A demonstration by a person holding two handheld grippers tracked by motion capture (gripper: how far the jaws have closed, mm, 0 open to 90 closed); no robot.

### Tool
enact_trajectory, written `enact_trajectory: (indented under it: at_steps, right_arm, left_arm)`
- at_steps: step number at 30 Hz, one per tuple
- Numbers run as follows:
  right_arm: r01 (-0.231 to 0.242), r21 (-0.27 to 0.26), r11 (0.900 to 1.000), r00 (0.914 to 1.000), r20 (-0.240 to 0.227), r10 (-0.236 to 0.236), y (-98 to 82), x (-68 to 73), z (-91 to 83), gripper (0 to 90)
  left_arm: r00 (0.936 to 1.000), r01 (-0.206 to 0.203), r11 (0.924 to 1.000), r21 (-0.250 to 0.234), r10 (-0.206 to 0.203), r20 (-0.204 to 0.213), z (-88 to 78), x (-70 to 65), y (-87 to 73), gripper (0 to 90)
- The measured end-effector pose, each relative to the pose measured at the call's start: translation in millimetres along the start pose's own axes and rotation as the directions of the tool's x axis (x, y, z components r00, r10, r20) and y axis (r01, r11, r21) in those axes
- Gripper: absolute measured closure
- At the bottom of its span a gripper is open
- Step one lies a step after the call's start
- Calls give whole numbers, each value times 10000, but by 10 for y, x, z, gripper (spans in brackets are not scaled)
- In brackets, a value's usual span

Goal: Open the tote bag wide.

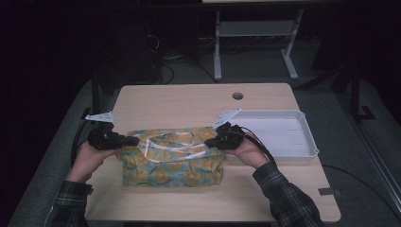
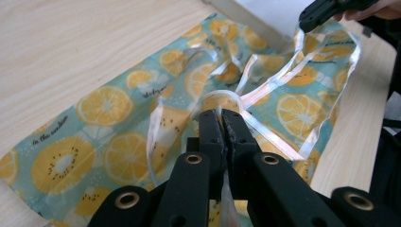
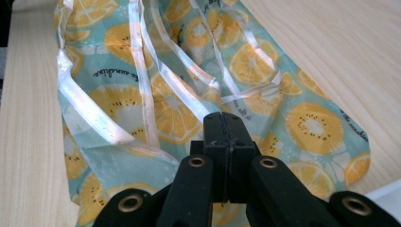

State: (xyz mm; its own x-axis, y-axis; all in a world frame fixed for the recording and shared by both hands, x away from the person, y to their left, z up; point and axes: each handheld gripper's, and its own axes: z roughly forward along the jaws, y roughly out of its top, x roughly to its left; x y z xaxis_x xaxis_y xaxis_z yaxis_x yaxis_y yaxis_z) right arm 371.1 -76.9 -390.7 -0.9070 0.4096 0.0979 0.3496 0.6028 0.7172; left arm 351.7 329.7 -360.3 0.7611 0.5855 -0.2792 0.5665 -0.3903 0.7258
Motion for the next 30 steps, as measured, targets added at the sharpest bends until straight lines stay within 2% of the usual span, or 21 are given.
enact_trajectory:
  at_steps: [3, 4, 6, 10, 11, 12, 13, 14, 17, 24, 25, 27, 28, 30]
  right_arm:
    - [241, -125, 9996, 9997, 18, -241, 0, -12, -21, 893]
    - [-43, -136, 9999, 10000, -33, 42, 9, 13, -33, 893]
    - [105, -225, 9997, 9999, -23, -106, 12, 16, -51, 892]
    - [89, -344, 9994, 9999, -55, -91, 27, 49, -94, 892]
    - [364, -346, 9987, 9993, -3, -364, 24, 40, -101, 892]
    - [109, -365, 9993, 9999, -65, -111, 31, 71, -111, 892]
    - [389, -381, 9985, 9992, -21, -390, 28, 64, -116, 892]
    - [233, -396, 9989, 9997, -63, -236, 33, 93, -125, 892]
    - [422, -460, 9981, 9991, -47, -425, 33, 112, -138, 892]
    - [430, -527, 9977, 9989, -177, -440, 0, 236, -207, 892]
    - [578, -528, 9969, 9981, -174, -588, -10, 243, -207, 892]
    - [548, -464, 9974, 9981, -256, -560, -32, 292, -207, 891]
    - [725, -416, 9965, 9969, -259, -736, -46, 304, -203, 891]
    - [684, -303, 9972, 9971, -326, -694, -62, 365, -195, 891]
  left_arm:
    - [9999, -154, 9998, -106, 154, -12, -29, -21, 8, 872]
    - [9998, -180, 9997, -139, 180, -29, -42, -27, 11, 871]
    - [9997, -246, 9994, -253, 245, -56, -73, -39, 15, 869]
    - [9991, -412, 9979, -500, 410, -48, -145, -63, 10, 867]
    - [9992, -399, 9977, -540, 398, -45, -160, -73, 6, 867]
    - [9990, -452, 9974, -570, 447, -95, -174, -81, 0, 866]
    - [9986, -514, 9970, -579, 507, -131, -190, -91, -8, 863]
    - [9988, -482, 9970, -614, 476, -104, -199, -100, -14, 862]
    - [9984, -512, 9967, -629, 495, -283, -238, -125, -43, 854]
    - [9987, -509, 9956, -786, 508, -36, -322, -215, -213, 855]
    - [9986, -522, 9960, -730, 524, 4, -326, -223, -245, 855]
    - [9987, -498, 9965, -668, 502, 47, -327, -247, -310, 855]
    - [9987, -502, 9965, -671, 509, 96, -329, -256, -342, 855]
    - [9980, -603, 9963, -609, 612, 135, -332, -274, -402, 855]
